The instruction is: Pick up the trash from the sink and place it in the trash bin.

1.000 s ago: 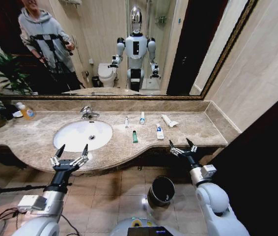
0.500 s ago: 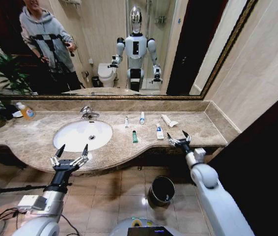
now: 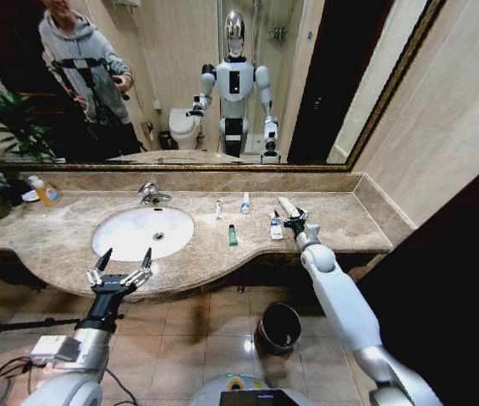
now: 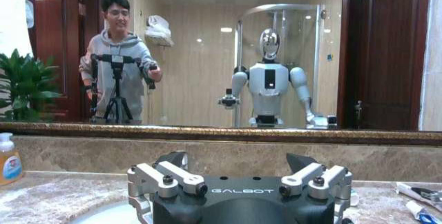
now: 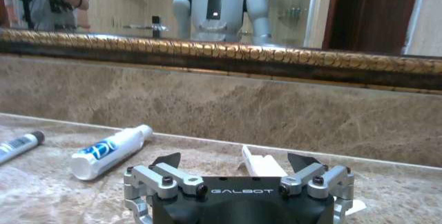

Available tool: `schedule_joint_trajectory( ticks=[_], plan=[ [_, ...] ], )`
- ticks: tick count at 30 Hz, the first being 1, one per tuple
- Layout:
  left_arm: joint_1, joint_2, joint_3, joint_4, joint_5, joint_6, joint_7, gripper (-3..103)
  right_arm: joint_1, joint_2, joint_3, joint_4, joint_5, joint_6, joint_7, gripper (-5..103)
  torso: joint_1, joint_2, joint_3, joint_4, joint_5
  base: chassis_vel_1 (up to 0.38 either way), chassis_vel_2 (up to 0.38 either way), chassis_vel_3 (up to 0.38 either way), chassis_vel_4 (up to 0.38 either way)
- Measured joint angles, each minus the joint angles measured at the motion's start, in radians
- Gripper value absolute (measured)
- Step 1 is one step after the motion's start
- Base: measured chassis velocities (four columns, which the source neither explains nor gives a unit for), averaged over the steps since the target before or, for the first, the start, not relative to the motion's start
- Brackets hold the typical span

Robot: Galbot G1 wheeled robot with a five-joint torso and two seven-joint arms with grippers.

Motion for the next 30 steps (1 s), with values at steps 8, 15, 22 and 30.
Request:
schedule_joint_trajectory(
  ticks=[8,15,22,30],
  plan=[
    [0.000,0.000,0.000,0.000,0.000,0.000,0.000,100,0.058,0.021,-0.001,-0.111,-0.017,0.017,-0.007,95,0.000,0.000,0.000,0.0000,0.0001,0.000,0.000,0.000,0.000],
    [0.000,0.000,0.000,0.000,0.000,0.000,0.000,100,0.067,0.015,0.011,-0.158,-0.019,0.026,-0.015,76,0.000,0.000,0.000,-0.0001,0.0000,0.000,0.000,0.000,0.000],
    [0.000,0.000,0.000,0.000,0.000,0.000,0.000,100,0.066,0.014,0.023,-0.183,-0.018,0.036,-0.020,60,0.000,0.000,0.000,-0.0002,0.0000,0.000,0.000,0.000,0.000],
    [0.000,0.000,0.000,0.000,0.000,0.000,0.000,100,0.048,0.012,0.034,-0.156,-0.015,0.033,-0.012,36,0.000,0.000,0.000,-0.0001,0.0000,0.000,0.000,0.000,0.000]
  ],
)
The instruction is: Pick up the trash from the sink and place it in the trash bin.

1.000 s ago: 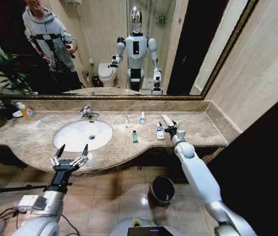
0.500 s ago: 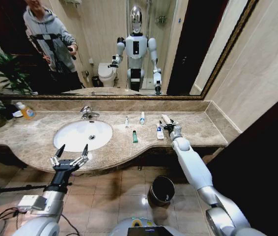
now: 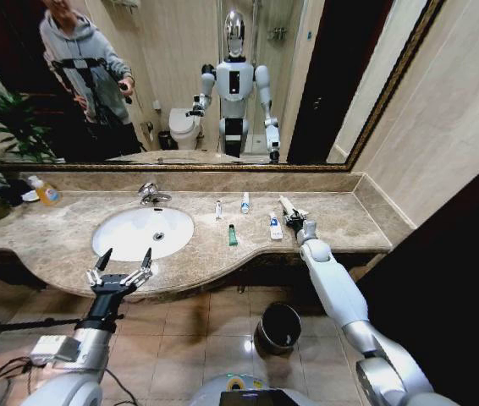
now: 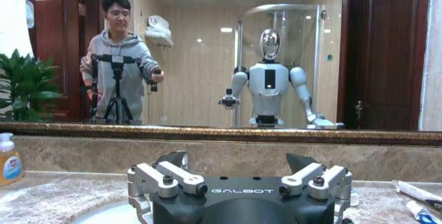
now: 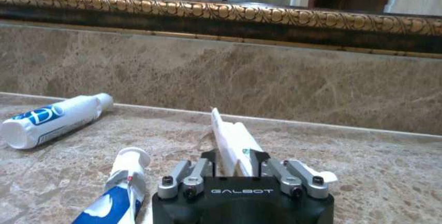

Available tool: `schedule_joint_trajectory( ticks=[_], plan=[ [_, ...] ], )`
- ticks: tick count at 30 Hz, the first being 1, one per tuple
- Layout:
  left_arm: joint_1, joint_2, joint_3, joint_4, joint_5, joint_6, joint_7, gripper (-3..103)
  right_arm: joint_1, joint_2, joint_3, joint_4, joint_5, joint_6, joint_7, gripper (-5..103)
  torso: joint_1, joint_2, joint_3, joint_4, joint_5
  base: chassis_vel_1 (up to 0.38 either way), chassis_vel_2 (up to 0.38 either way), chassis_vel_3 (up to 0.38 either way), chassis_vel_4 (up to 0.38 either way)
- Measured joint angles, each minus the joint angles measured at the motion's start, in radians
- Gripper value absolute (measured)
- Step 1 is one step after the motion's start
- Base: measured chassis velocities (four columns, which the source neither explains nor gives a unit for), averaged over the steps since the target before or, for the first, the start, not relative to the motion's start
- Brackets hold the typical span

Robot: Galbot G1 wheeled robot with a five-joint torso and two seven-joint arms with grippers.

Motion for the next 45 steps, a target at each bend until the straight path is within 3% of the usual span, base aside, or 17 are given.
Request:
schedule_joint_trajectory(
  ticks=[9,12,20,26,31,35,41,45],
  plan=[
    [0.000,0.000,0.000,0.000,0.000,0.000,0.000,100,-0.038,-0.008,0.012,0.065,0.018,-0.034,0.007,8,0.000,0.000,0.000,0.0000,0.0000,0.000,0.000,0.000,0.000],
    [0.000,0.000,0.000,0.000,0.000,0.000,0.000,100,-0.049,-0.007,0.017,0.078,0.018,-0.036,0.011,3,0.000,0.000,0.000,0.0000,0.0001,0.000,0.000,0.000,0.000],
    [0.000,0.000,0.000,0.000,0.000,0.000,0.000,100,-0.125,-0.029,0.059,0.193,0.053,-0.057,0.030,0,0.000,0.000,0.000,0.0002,0.0001,0.000,0.000,0.000,0.000],
    [0.000,0.000,0.000,0.000,0.000,0.000,0.000,100,-0.359,-0.104,0.164,0.521,0.198,-0.126,0.063,0,0.000,0.000,0.000,-0.0003,0.0002,0.000,0.000,0.000,0.000],
    [0.000,0.000,0.000,0.000,0.000,0.000,0.000,100,-0.495,-0.112,0.209,0.696,0.273,-0.154,0.086,0,0.000,0.000,0.000,-0.0002,0.0001,0.000,0.000,0.000,0.000],
    [0.000,0.000,0.000,0.000,0.000,0.000,0.000,100,-0.714,-0.071,0.275,0.896,0.275,-0.159,0.095,0,0.000,0.000,0.000,-0.0001,-0.0001,0.000,0.000,0.000,0.000],
    [0.000,0.000,0.000,0.000,0.000,0.000,0.000,100,-0.885,0.004,0.315,0.994,0.218,-0.133,0.082,0,0.000,0.000,0.000,0.0000,0.0000,0.000,0.000,0.000,0.000],
    [0.000,0.000,0.000,0.000,0.000,0.000,0.000,100,-1.038,0.107,0.335,1.036,0.137,-0.080,0.052,0,0.000,0.000,0.000,-0.0001,0.0000,0.000,0.000,0.000,0.000]
  ],
)
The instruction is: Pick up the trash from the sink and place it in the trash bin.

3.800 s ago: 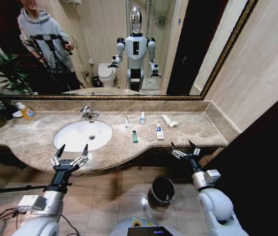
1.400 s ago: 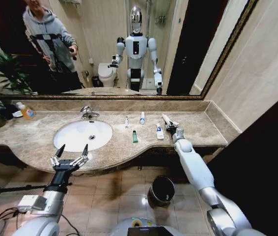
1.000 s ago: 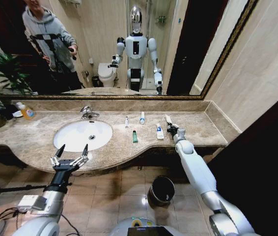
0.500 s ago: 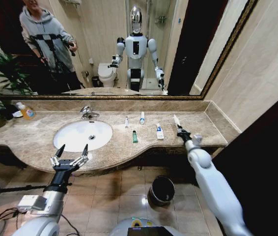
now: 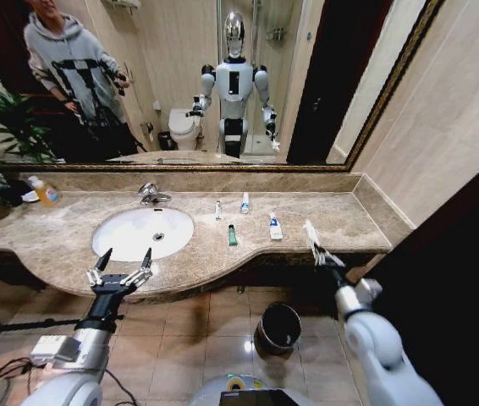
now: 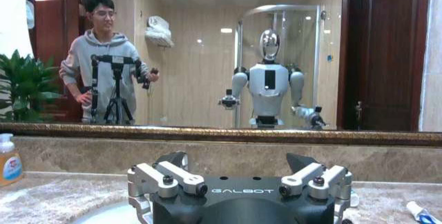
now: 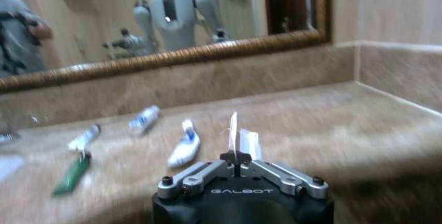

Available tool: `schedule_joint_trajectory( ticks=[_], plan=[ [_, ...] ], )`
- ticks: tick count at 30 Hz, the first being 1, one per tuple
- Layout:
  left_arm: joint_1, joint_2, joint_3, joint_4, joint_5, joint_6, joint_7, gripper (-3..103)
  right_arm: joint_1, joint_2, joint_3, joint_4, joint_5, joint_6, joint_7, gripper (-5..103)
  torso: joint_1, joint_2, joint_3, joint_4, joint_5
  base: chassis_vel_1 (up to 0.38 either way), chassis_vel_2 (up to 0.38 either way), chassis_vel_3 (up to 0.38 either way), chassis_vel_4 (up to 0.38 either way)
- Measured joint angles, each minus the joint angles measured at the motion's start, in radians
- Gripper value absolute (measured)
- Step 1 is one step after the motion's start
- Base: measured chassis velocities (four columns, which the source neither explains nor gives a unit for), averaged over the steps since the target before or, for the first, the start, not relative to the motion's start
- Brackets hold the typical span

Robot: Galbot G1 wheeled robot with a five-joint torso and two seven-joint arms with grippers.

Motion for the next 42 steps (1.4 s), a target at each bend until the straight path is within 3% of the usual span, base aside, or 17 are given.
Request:
schedule_joint_trajectory(
  ticks=[3,4,6,11,13,16,18,20,24,32,39,41,42],
  plan=[
    [0.000,0.000,0.000,0.000,0.000,0.000,0.000,100,-0.115,0.100,-0.008,0.010,-0.098,0.062,-0.024,0,0.000,0.000,0.000,0.0000,-0.0003,0.000,0.000,0.000,0.000],
    [0.000,0.000,0.000,0.000,0.000,0.000,0.000,100,-0.115,0.100,-0.008,0.010,-0.098,0.062,-0.024,0,0.000,0.000,0.000,0.0000,-0.0003,0.000,0.000,0.000,0.000],
    [0.000,0.000,0.000,0.000,0.000,0.000,0.000,100,-0.163,0.165,-0.026,-0.033,-0.197,0.132,-0.045,0,0.000,0.000,0.000,0.0001,-0.0002,0.000,0.000,0.000,0.000],
    [0.000,0.000,0.000,0.000,0.000,0.000,0.000,100,-0.170,0.225,-0.046,-0.201,-0.329,0.213,-0.073,0,0.000,0.000,0.000,0.0001,-0.0002,0.000,0.000,0.000,0.000],
    [0.000,0.000,0.000,0.000,0.000,0.000,0.000,100,-0.159,0.221,-0.050,-0.263,-0.348,0.227,-0.077,0,0.000,0.000,0.000,0.0000,-0.0003,0.000,0.000,0.000,0.000],
    [0.000,0.000,0.000,0.000,0.000,0.000,0.000,100,-0.081,0.190,-0.075,-0.507,-0.384,0.261,-0.091,0,0.000,0.000,0.000,0.0000,0.0001,0.000,0.000,0.000,0.000],
    [0.000,0.000,0.000,0.000,0.000,0.000,0.000,100,-0.060,0.185,-0.078,-0.549,-0.388,0.264,-0.096,0,0.000,0.000,0.000,0.0000,-0.0001,0.000,0.000,0.000,0.000],
    [0.000,0.000,0.000,0.000,0.000,0.000,0.000,100,0.042,0.168,-0.095,-0.709,-0.393,0.263,-0.104,0,0.000,0.000,0.000,0.0001,0.0001,0.000,0.000,0.000,0.000],
    [0.000,0.000,0.000,0.000,0.000,0.000,0.000,100,0.158,0.146,-0.109,-0.861,-0.391,0.225,-0.113,0,0.000,0.000,0.000,0.0002,0.0001,0.000,0.000,0.000,0.000],
    [0.000,0.000,0.000,0.000,0.000,0.000,0.000,100,0.299,0.122,-0.123,-1.053,-0.411,0.209,-0.125,0,0.000,0.000,0.000,0.0002,0.0001,0.000,0.000,0.000,0.000],
    [0.000,0.000,0.000,0.000,0.000,0.000,0.000,100,0.369,0.114,-0.120,-1.175,-0.437,0.252,-0.157,-2,0.000,0.000,0.000,0.0001,0.0001,0.000,0.000,0.000,0.000],
    [0.000,0.000,0.000,0.000,0.000,0.000,0.000,100,0.388,0.110,-0.117,-1.203,-0.439,0.257,-0.170,8,0.000,0.000,0.000,0.0001,0.0001,0.000,0.000,0.000,0.000],
    [0.000,0.000,0.000,0.000,0.000,0.000,0.000,100,0.388,0.110,-0.117,-1.203,-0.439,0.257,-0.170,8,0.000,0.000,0.000,0.0001,0.0001,0.000,0.000,0.000,0.000]
  ],
)
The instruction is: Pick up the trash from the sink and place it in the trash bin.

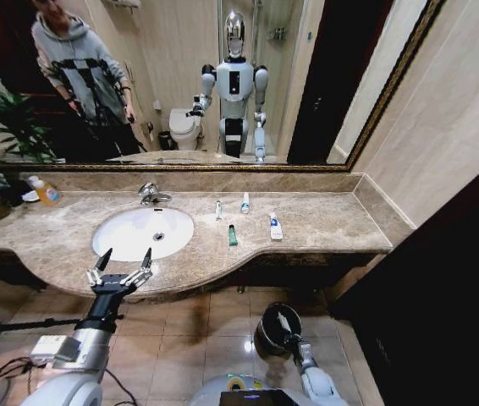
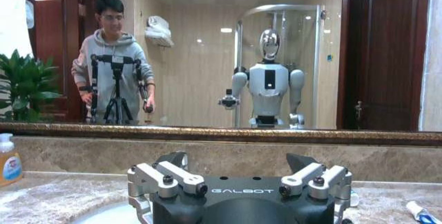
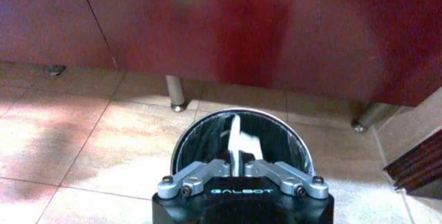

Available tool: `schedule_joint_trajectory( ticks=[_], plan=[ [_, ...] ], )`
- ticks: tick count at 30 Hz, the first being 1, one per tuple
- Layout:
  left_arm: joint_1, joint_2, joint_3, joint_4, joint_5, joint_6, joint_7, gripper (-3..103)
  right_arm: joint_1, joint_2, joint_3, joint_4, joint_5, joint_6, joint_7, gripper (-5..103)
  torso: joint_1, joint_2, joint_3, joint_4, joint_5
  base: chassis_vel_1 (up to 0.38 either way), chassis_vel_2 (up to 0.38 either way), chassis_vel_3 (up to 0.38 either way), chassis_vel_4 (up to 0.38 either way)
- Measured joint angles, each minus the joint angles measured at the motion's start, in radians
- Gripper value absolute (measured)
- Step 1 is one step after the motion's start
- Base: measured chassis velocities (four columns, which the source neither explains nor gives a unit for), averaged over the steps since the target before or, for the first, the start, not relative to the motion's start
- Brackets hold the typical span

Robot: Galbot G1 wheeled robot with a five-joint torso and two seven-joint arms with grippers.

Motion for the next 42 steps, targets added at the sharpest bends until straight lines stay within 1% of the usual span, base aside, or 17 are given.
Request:
schedule_joint_trajectory(
  ticks=[1,2,8,10,12,13,15,18,21,23,25,27,30,33,34,39,42],
  plan=[
    [0.000,0.000,0.000,0.000,0.000,0.000,0.000,100,0.005,-0.001,0.001,-0.006,0.000,0.000,-0.003,8,0.000,0.000,0.000,0.0000,0.0000,0.000,0.000,0.000,0.000],
    [0.000,0.000,0.000,0.000,0.000,0.000,0.000,100,0.013,-0.002,0.003,-0.023,0.000,0.002,-0.002,19,0.000,0.000,0.000,0.0000,-0.0001,0.000,0.000,0.000,0.000],
    [0.000,0.000,0.000,0.000,0.000,0.000,0.000,100,0.045,0.007,0.004,-0.076,0.012,0.049,0.069,36,0.000,0.000,0.000,0.0000,-0.0001,0.000,0.000,0.000,0.000],
    [0.000,0.000,0.000,0.000,0.000,0.000,0.000,100,0.057,0.011,0.005,-0.094,0.044,0.073,0.083,46,0.000,0.000,0.000,0.0000,0.0002,0.000,0.000,0.000,0.000],
    [0.000,0.000,0.000,0.000,0.000,0.000,0.000,100,0.060,0.012,0.007,-0.096,0.057,0.076,0.080,46,0.000,0.000,0.000,0.0001,0.0002,0.000,0.000,0.000,0.000],
    [0.000,0.000,0.000,0.000,0.000,0.000,0.000,100,0.060,0.012,0.014,-0.095,0.086,0.079,0.068,51,0.000,0.000,0.000,0.0001,0.0000,0.000,0.000,0.000,0.000],
    [0.000,0.000,0.000,0.000,0.000,0.000,0.000,100,0.028,0.004,0.025,-0.039,0.113,0.079,0.048,68,0.000,0.000,0.000,0.0000,0.0002,0.000,0.000,0.000,0.000],
    [0.000,0.000,0.000,0.000,0.000,0.000,0.000,100,-0.016,-0.004,0.039,0.039,0.110,0.101,0.048,73,0.000,0.000,0.000,-0.0001,0.0000,0.000,0.000,0.000,0.000],
    [0.000,0.000,0.000,0.000,0.000,0.000,0.000,100,-0.114,-0.020,0.062,0.233,0.109,0.117,0.047,90,0.000,0.000,0.000,0.0000,0.0000,0.000,0.000,0.000,0.000],
    [0.000,0.000,0.000,0.000,0.000,0.000,0.000,100,-0.135,-0.023,0.067,0.273,0.114,0.114,0.043,90,0.000,0.000,0.000,0.0000,-0.0002,0.000,0.000,0.000,0.000],
    [0.000,0.000,0.000,0.000,0.000,0.000,0.000,100,-0.227,-0.026,0.078,0.465,0.148,0.084,0.036,98,0.000,0.000,0.000,-0.0002,0.0002,0.000,0.000,0.000,0.000],
    [0.000,0.000,0.000,0.000,0.000,0.000,0.000,100,-0.249,-0.025,0.079,0.513,0.152,0.074,0.046,100,0.000,0.000,0.000,0.0000,0.0002,0.000,0.000,0.000,0.000],
    [0.000,0.000,0.000,0.000,0.000,0.000,0.000,100,-0.387,0.006,0.072,0.811,0.187,0.034,0.122,100,0.000,0.000,0.000,-0.0001,0.0000,0.000,0.000,0.000,0.000],
    [0.000,0.000,0.000,0.000,0.000,0.000,0.000,100,-0.427,0.015,0.061,0.930,0.211,0.008,0.131,100,0.000,0.000,0.000,-0.0003,-0.0002,0.000,0.000,0.000,0.000],
    [0.000,0.000,0.000,0.000,0.000,0.000,0.000,100,-0.434,0.017,0.050,1.011,0.219,-0.017,0.132,100,0.000,0.000,0.000,-0.0002,-0.0001,0.000,0.000,0.000,0.000],
    [0.000,0.000,0.000,0.000,0.000,0.000,0.000,100,-0.402,0.016,0.036,1.094,0.209,-0.056,0.137,100,0.000,0.000,0.000,0.0000,-0.0001,0.000,0.000,0.000,0.000],
    [0.000,0.000,0.000,0.000,0.000,0.000,0.000,100,-0.305,-0.027,0.020,1.155,0.231,-0.153,0.142,100,0.000,0.000,0.000,-0.0001,0.0000,0.000,0.000,0.000,0.000]
  ],
)
